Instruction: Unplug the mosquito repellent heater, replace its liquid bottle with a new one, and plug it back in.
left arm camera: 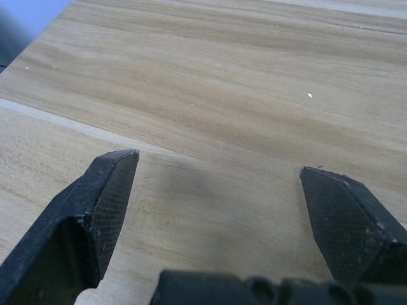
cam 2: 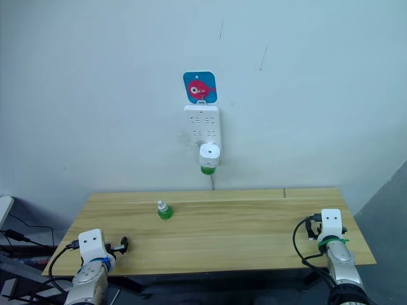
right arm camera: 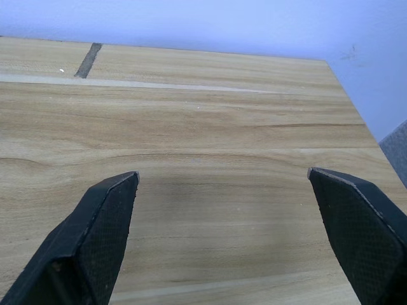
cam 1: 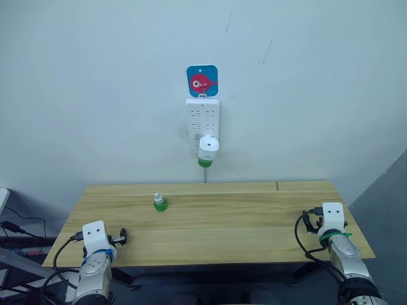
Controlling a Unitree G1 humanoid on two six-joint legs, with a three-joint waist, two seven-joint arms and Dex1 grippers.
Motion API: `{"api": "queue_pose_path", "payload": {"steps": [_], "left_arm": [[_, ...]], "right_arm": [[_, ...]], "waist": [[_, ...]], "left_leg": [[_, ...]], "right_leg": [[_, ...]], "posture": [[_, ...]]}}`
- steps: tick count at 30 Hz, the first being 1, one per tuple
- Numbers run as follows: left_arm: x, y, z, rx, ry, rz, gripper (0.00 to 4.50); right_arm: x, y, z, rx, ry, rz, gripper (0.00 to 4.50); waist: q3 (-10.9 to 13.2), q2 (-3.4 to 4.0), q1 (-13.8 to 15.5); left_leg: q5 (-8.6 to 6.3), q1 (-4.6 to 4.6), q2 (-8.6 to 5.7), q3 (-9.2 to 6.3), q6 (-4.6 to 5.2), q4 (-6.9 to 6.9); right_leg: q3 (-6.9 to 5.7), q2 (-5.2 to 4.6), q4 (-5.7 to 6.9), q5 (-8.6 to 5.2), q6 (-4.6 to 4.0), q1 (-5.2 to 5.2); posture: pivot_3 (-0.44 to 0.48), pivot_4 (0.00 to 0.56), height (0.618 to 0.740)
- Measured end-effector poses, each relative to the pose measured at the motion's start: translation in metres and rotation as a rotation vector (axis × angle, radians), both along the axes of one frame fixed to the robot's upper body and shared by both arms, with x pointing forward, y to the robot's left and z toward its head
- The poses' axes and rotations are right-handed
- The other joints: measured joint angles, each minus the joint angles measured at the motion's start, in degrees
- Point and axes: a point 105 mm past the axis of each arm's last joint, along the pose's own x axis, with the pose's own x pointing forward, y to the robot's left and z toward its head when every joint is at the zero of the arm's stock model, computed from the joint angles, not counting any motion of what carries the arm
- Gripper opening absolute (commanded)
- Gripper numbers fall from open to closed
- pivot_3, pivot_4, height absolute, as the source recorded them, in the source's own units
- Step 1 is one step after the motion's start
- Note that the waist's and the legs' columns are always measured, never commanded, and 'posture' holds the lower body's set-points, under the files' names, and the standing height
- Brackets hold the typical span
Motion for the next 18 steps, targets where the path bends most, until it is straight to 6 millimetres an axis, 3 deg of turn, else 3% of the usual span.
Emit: {"api": "queue_pose_path", "payload": {"steps": [8,18], "left_arm": [[0.015,-0.005,0.009,-0.040,-0.074,-0.031,4.50],[0.024,-0.016,0.025,-0.041,-0.157,-0.143,4.50]], "right_arm": [[0.000,0.008,-0.002,-0.006,0.004,0.048,4.47],[0.009,0.015,0.015,0.002,-0.051,0.088,4.47]], "waist": [[-0.04,0.00,0.00],[-0.26,0.07,-0.16]], "left_leg": [[0.00,0.00,-0.01,0.01,0.00,0.01],[0.00,-0.01,0.00,0.01,0.00,0.00]], "right_leg": [[0.00,0.00,0.00,0.00,0.00,0.00],[0.02,0.00,-0.01,0.00,0.00,-0.01]], "posture": [[-0.025,0.000,0.740],[-0.039,0.019,0.740]]}}
